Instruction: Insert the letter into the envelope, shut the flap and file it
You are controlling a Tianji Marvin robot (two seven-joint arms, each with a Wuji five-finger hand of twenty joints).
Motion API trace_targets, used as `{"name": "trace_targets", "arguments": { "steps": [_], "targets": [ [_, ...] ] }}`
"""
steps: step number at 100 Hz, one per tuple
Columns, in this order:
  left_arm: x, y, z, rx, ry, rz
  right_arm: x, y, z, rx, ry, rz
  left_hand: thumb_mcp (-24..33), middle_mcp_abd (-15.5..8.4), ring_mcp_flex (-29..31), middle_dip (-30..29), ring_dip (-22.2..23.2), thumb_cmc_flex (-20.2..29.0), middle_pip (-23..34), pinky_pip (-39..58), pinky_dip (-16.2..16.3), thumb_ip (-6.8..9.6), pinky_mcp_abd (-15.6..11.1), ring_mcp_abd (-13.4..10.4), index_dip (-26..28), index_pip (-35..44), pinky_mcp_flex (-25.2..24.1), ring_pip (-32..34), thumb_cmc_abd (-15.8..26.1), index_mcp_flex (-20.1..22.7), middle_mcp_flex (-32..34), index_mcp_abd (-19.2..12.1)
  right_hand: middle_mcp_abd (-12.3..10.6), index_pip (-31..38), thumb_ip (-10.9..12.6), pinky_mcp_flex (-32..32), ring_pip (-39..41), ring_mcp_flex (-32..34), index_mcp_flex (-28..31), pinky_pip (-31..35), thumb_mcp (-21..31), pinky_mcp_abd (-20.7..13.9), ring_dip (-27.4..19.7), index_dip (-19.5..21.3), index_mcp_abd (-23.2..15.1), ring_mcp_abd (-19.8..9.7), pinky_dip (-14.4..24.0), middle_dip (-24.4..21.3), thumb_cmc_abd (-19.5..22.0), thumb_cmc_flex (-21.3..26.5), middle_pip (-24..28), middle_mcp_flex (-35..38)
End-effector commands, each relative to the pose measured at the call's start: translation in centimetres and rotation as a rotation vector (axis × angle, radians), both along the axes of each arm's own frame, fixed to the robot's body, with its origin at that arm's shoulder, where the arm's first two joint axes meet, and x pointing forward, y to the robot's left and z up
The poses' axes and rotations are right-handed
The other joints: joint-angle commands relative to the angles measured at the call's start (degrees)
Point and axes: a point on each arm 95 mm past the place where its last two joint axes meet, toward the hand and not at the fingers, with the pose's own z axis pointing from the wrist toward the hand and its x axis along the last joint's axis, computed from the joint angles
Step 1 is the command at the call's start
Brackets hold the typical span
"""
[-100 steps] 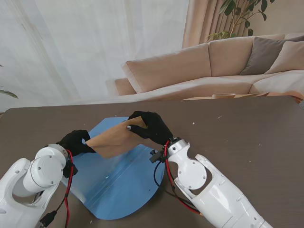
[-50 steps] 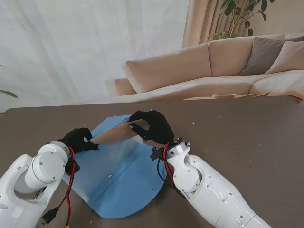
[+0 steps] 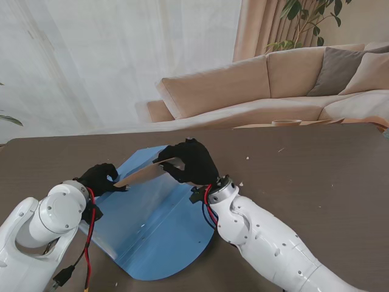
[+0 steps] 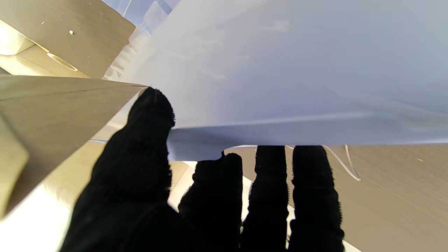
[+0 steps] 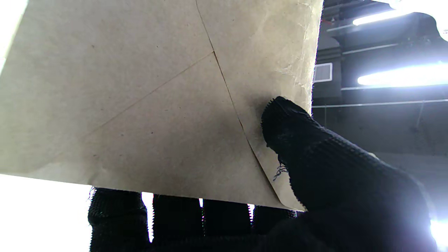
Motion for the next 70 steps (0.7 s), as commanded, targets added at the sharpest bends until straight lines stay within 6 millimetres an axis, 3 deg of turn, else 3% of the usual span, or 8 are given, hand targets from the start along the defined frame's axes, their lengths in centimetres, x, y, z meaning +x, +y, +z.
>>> {"name": "trace_targets", "arguments": {
  "steps": [1, 70],
  "targets": [
    [-0.15, -0.28, 0.24, -0.021, 0.002, -0.004, -0.05, 0.18, 0.02, -0.02, -0.015, 0.003, 2.8, 0.0, 6.4, 0.6, 1.8, 8.0, 1.4, 2.8, -0.7, 1.17, 2.0, 0.9, 4.4, 8.7, 1.9, 5.9, 7.1, -2.8, 0.7, -2.4, -1.6, 2.1, -0.3, 0.3, -1.0, 1.1, 2.9, -0.7, 2.1, -1.9, -0.8, 0.1, -5.9, -2.6, -0.7, 0.2, 0.7, 0.8, -0.1, 1.5],
    [0.24, 0.07, 0.61, -0.085, 0.016, 0.026, 0.54, 0.2, -0.72, -0.195, -0.231, 0.006, 1.1, 0.9, 8.4, 0.6, 1.6, 9.2, 1.4, 4.1, -0.9, 1.23, 3.0, 1.3, 5.4, 8.3, 3.8, 6.9, 8.3, -3.4, 0.5, -2.1, -4.8, 2.5, -0.9, 0.6, -4.0, 0.4, 1.9, -2.8, 2.6, -4.7, -1.6, 0.2, -10.4, -5.5, -2.4, -0.2, 1.2, -1.5, -1.6, 1.7]
  ]
}}
